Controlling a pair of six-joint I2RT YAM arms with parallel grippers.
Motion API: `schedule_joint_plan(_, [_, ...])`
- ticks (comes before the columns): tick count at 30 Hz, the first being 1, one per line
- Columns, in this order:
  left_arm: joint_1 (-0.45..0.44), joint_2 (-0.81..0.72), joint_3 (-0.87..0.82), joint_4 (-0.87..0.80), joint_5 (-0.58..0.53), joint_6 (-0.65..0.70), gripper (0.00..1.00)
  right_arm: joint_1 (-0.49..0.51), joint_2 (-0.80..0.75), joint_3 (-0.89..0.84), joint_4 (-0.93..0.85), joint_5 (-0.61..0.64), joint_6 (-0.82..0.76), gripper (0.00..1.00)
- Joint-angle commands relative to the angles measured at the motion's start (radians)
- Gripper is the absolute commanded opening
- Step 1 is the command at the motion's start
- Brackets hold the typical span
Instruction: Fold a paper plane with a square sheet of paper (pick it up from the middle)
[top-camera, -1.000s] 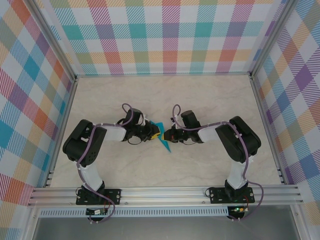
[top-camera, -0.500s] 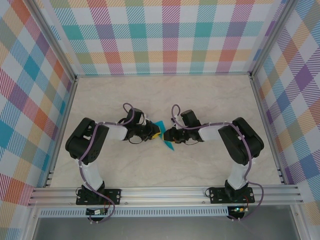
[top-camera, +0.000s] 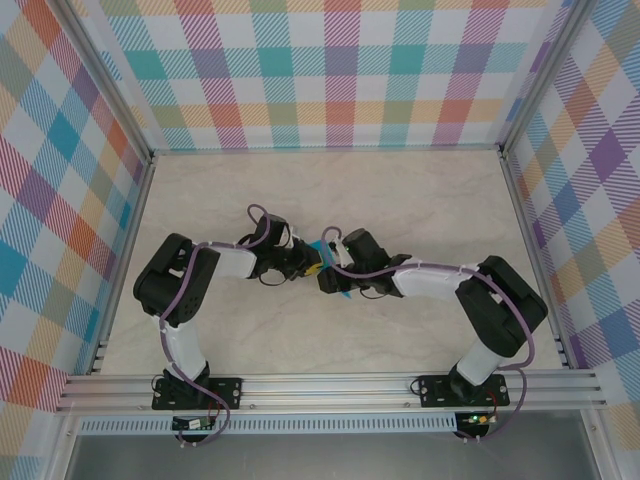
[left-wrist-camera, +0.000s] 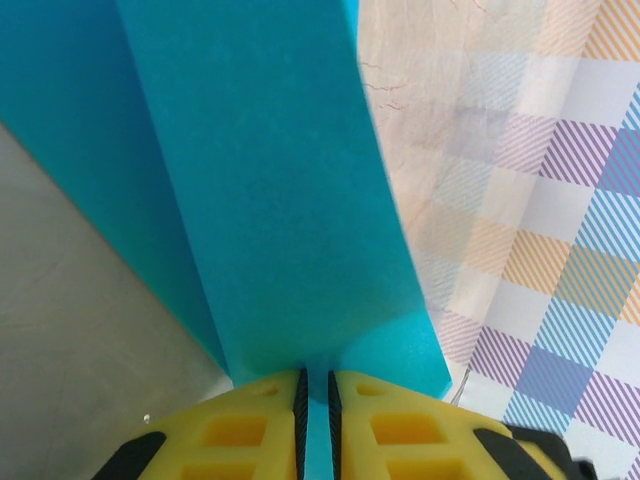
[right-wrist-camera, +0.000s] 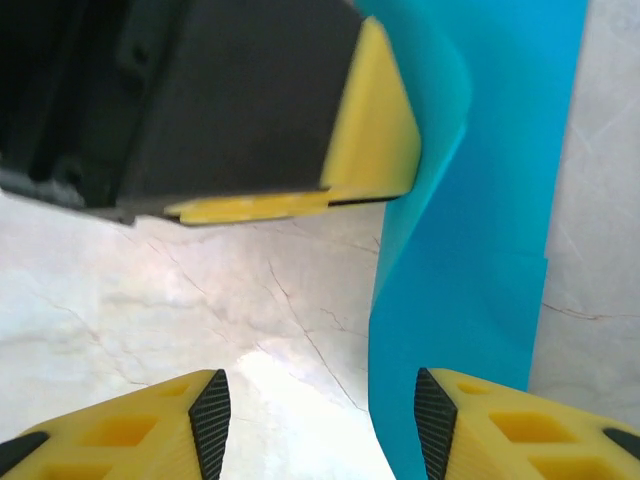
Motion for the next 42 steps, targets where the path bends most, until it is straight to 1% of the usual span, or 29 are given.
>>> schedule_joint_plan(1, [-0.008, 0.016, 0.024, -0.026, -0.014, 0.004, 0.15, 0.057, -0.005, 0.003, -0.021, 0.216, -0.123, 0.52])
schedule_joint_plan(7, [-0.008, 0.02, 0.029, -0.032, -0.014, 0.006, 0.15, 0.131, 0.038, 0.001, 0.039, 0.363, -0.243, 0.45])
schedule_joint_plan(10, [-0.008, 0.024, 0.031, -0.035, -0.016, 0.006, 0.15, 0.148, 0.066, 0.007, 0.05, 0.413, -0.279, 0.44])
schedule_joint_plan(19, [-0.008, 0.036, 0.041, -0.041, -0.014, 0.005, 0.15, 0.163, 0.134, 0.026, 0.087, 0.485, -0.313, 0.44])
schedule_joint_plan(22, [-0.008, 0.035, 0.043, -0.044, -0.014, 0.006, 0.15, 0.163, 0.147, 0.036, 0.088, 0.488, -0.315, 0.36])
schedule_joint_plan(32, [-0.007, -0.005, 0.05, -0.085, -0.026, 0.028, 0.14, 0.156, 0.12, 0.022, 0.084, 0.446, -0.266, 0.06])
schedule_joint_plan(34, [-0.005, -0.025, 0.054, -0.107, -0.033, 0.039, 0.14, 0.145, 0.106, 0.021, 0.073, 0.421, -0.235, 0.02])
schedule_joint_plan(37, [-0.001, -0.062, 0.051, -0.13, -0.043, 0.053, 0.15, 0.119, 0.077, 0.006, 0.073, 0.34, -0.187, 0.0])
schedule_joint_plan(42, [0.006, -0.122, 0.025, -0.147, -0.057, 0.071, 0.15, 0.07, 0.044, -0.029, 0.102, 0.172, -0.109, 0.0])
